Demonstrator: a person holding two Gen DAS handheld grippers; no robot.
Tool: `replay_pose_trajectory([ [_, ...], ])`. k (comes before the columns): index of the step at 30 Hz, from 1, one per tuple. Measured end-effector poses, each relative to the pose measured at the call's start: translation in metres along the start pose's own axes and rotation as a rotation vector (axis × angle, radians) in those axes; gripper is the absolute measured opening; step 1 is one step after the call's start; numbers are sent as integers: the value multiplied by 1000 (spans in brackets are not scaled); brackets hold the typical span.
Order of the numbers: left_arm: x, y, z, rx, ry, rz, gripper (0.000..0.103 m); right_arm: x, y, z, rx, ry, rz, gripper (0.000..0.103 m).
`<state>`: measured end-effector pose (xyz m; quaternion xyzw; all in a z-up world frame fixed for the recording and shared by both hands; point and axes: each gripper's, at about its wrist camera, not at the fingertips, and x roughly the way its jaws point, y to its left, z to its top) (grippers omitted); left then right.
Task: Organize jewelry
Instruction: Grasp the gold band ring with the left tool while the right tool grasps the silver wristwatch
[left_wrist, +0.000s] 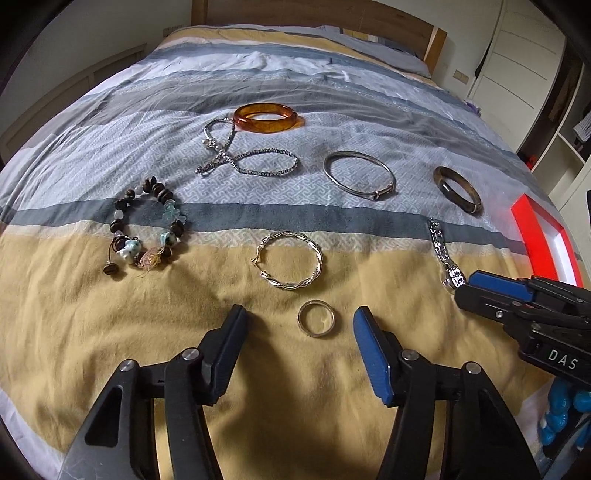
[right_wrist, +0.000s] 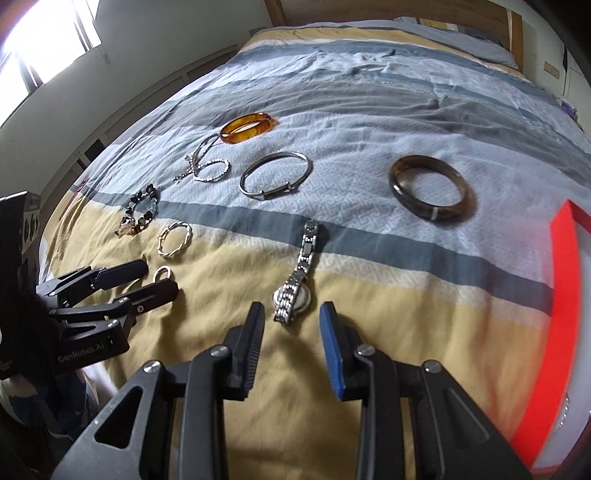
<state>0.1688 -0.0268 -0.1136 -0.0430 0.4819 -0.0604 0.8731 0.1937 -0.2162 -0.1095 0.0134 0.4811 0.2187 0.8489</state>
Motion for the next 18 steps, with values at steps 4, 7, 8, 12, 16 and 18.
replay_pose_trajectory([
  [4,6,0,-1,4,1,7,46,10,1,3,4,2,-1,30],
  [7,7,-2,-3,14,-4,12,40,13,2,4,2,1,-10,30],
  [8,7,-2,-4,16,-4,10,39,14,3,3,2,1,-14,30],
  [12,7,-2,-5,21,-5,10,35,18,3,2,10,-3,-23,30],
  [16,8,-7,-6,42,-4,21,32,21,4,4,15,-5,-30,30],
  [18,8,-10,-6,60,-3,31,30,21,4,4,13,-8,-38,29],
])
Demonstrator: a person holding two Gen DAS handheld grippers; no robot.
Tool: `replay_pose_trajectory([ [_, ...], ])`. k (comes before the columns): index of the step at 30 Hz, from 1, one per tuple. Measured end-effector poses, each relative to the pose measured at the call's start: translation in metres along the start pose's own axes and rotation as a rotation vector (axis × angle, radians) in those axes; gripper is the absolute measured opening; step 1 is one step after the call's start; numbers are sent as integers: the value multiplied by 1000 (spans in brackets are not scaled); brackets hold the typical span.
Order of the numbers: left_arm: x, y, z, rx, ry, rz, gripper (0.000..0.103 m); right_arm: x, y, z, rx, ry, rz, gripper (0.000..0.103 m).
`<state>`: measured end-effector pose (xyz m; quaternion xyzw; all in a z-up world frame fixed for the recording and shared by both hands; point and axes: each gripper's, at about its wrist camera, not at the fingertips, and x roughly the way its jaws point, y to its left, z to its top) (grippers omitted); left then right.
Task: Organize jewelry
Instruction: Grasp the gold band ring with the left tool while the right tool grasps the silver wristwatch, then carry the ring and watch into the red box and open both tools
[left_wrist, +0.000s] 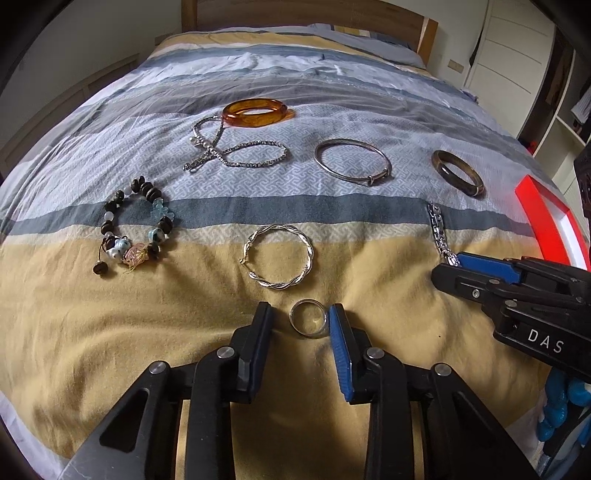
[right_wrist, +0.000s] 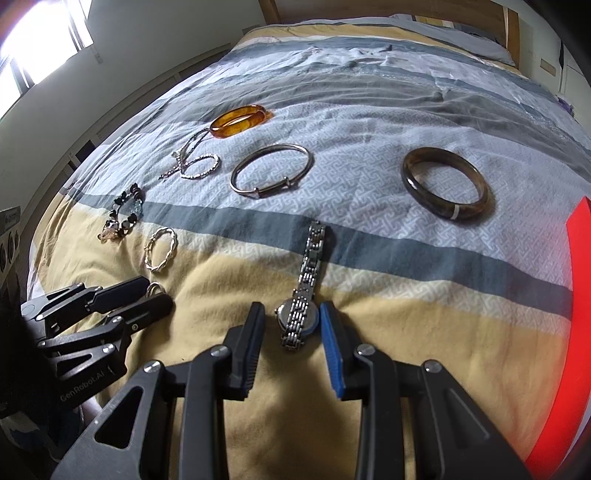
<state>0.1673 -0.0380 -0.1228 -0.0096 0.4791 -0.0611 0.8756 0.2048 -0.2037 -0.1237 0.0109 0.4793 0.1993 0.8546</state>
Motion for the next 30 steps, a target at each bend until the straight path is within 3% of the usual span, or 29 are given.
replay_pose_trajectory([
  [4,-1,-3,-1,17,0,0,20,-2,-1,-2,1,-9,-7,24],
  [16,-20,2,-7,-46,-11,-60,20,-27,5,-14,5,-38,14,23],
  [30,-78,-12,-23,-19,-67,-77,20,-92,25,-41,11,-107,16,23],
])
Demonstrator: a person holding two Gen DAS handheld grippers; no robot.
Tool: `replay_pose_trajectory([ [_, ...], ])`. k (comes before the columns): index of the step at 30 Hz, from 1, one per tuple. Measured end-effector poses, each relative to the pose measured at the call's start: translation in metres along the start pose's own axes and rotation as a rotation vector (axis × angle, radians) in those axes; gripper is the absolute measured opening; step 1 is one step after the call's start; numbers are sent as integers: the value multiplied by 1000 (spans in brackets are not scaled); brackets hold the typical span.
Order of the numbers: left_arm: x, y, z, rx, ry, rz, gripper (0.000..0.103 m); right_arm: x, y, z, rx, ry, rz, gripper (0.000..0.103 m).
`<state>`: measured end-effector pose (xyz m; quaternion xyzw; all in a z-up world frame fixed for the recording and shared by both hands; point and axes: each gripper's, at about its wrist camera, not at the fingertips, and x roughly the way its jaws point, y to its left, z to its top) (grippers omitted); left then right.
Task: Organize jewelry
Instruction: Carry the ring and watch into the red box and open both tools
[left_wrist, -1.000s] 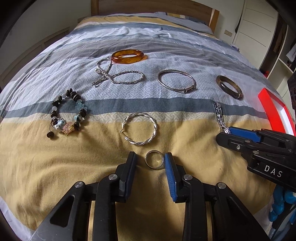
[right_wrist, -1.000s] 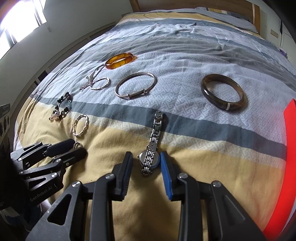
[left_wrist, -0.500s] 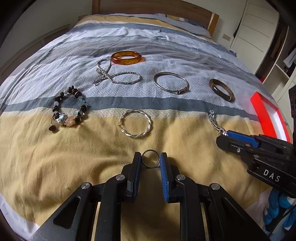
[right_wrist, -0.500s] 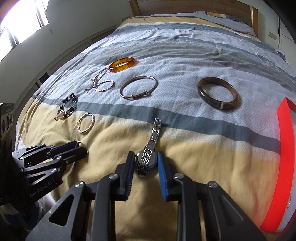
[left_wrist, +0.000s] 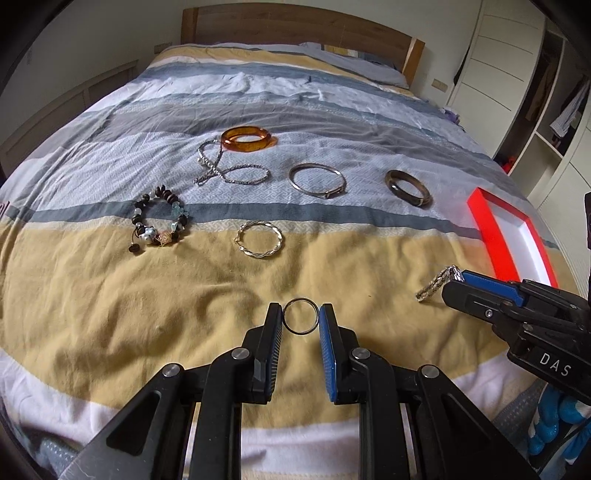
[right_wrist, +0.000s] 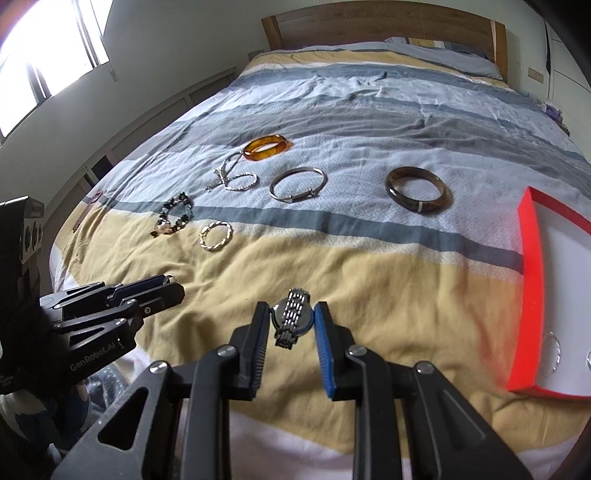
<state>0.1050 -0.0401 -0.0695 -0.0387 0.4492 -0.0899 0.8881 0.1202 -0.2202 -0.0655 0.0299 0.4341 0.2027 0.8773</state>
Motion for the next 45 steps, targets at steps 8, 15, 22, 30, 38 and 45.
replay_pose_trajectory([
  [8,-30,-38,2,87,-38,-27,20,-46,-7,-9,32,-73,-10,23],
  [15,-44,-95,19,181,-67,-88,20,-91,-42,-11,86,-152,-54,23],
  [22,-31,-168,50,261,-70,-186,20,-132,-111,-6,141,-206,-151,23],
  [30,27,-266,75,373,-17,-283,20,-132,-219,-2,219,-174,-276,23],
  [38,112,-326,70,449,100,-287,20,-95,-279,-20,251,-74,-311,23],
  [45,154,-327,63,446,162,-248,20,-72,-294,-32,235,-30,-316,23],
])
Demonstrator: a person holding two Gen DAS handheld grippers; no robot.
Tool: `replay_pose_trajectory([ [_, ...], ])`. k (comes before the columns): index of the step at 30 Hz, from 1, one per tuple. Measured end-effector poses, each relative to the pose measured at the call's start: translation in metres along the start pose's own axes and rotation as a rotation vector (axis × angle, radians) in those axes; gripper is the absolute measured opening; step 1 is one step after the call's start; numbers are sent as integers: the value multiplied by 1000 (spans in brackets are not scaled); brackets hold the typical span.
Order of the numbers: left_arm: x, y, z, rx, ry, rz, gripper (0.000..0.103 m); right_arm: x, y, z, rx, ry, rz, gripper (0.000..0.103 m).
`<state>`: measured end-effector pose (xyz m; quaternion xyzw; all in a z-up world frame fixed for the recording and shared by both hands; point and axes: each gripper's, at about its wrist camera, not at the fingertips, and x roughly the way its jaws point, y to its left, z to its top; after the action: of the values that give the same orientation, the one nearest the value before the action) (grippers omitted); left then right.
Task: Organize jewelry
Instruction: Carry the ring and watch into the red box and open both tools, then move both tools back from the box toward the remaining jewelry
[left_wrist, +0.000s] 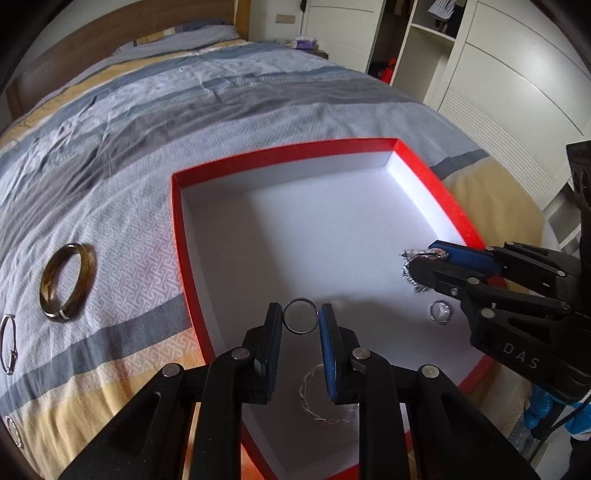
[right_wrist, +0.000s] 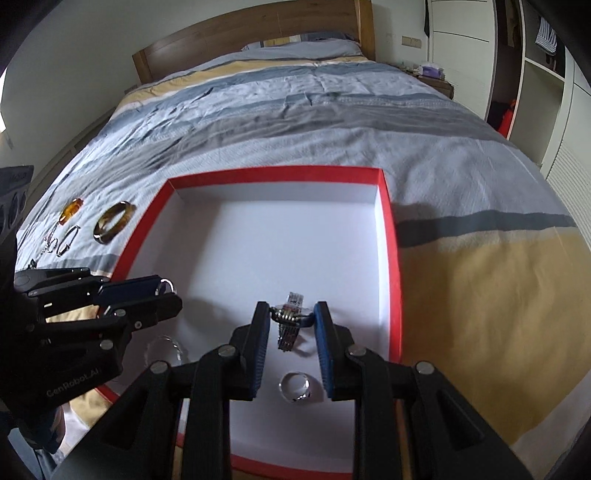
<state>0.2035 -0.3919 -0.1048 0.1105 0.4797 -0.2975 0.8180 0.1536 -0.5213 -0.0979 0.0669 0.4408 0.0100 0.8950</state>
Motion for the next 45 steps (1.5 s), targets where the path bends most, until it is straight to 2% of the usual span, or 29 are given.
replay_pose_trajectory([
  [11,5,-4,-2,29,-1,24,21,-2,-7,-3,-39,7,4,23],
  [14,5,-8,-2,40,4,15,30,-5,-9,-3,-37,6,5,24],
  [16,4,-10,-1,50,0,21,41,-7,-9,-3,-35,8,3,24],
  [21,-7,-13,-2,54,-14,39,53,-24,-12,-5,-14,-13,-5,24],
  [23,-15,-12,-3,51,-22,43,54,-34,-13,-7,1,-28,-9,24],
  [27,-42,-11,-6,46,-60,47,55,-58,-18,-15,31,-53,-24,24],
  [30,-66,-10,-11,43,-95,62,61,-79,-22,-25,59,-72,-43,24],
  [36,-113,-7,-28,30,-139,81,64,-124,-27,-43,129,-121,-71,27],
  [45,-192,9,-74,-32,-195,154,76,-182,6,-61,125,-197,-74,30],
])
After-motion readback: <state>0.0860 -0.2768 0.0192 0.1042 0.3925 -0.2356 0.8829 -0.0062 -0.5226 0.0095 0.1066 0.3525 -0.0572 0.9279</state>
